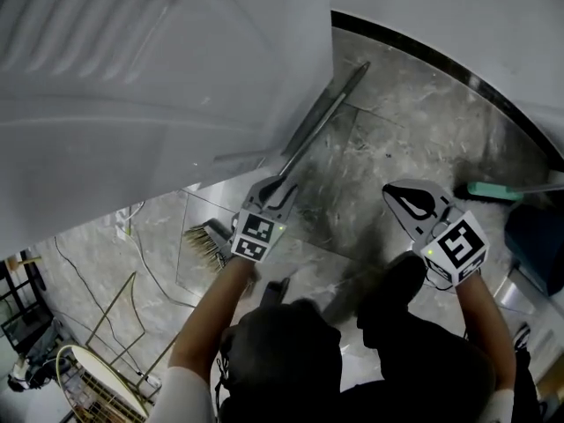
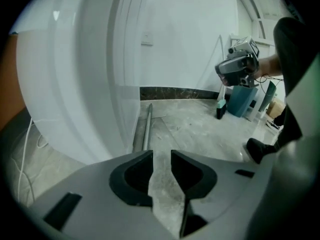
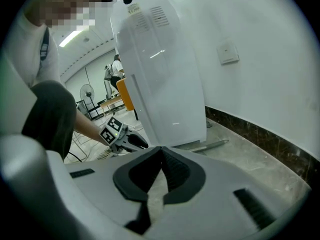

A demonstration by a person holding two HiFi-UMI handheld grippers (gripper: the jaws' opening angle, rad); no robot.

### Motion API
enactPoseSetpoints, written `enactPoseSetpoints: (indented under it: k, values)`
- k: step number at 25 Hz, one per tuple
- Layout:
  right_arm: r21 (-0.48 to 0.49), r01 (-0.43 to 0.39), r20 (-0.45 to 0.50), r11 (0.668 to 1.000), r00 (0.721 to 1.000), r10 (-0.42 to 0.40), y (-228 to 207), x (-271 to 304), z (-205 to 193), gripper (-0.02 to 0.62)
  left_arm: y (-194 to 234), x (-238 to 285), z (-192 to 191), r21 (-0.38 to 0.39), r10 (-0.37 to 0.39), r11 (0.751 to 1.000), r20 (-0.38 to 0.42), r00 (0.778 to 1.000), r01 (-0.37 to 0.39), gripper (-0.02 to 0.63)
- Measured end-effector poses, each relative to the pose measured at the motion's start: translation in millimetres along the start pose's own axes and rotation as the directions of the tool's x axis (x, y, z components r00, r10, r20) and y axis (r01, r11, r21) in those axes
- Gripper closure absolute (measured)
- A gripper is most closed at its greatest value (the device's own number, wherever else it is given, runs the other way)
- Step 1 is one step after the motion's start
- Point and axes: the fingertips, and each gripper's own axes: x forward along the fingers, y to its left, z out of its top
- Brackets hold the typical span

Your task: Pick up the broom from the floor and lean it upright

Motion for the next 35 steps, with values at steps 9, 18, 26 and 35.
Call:
enactPoseSetpoints:
  k: [9,18,26,35]
  values:
    - [0.009,-0.064,-0.046,0.998,0.997,0.065,23.6,31.0,-20.5,0.594,26.0,22.2,-38.8,-0.064,0.059,0.996,-0.069,0.996,-0.063,0.486]
    - [0.014,-0.087,-0.047,0.996,0.995,0.088,31.0,37.8,-24.6,0.594,37.5,43.1,-78.5,-0.032,0.057,0.997,-0.206,0.977,-0.064,0.448]
    - [0.016,-0.067,-0.039,0.998,0.997,0.068,26.0,30.2,-24.2,0.594,39.4,46.4,-88.9,-0.025,0.039,0.999,-0.227,0.973,-0.046,0.525]
    - [0.020,-0.019,-0.003,1.000,1.000,0.019,8.6,12.2,-15.2,0.594,8.6,35.9,-44.8,-0.001,0.004,1.000,-0.123,0.992,-0.004,0.526]
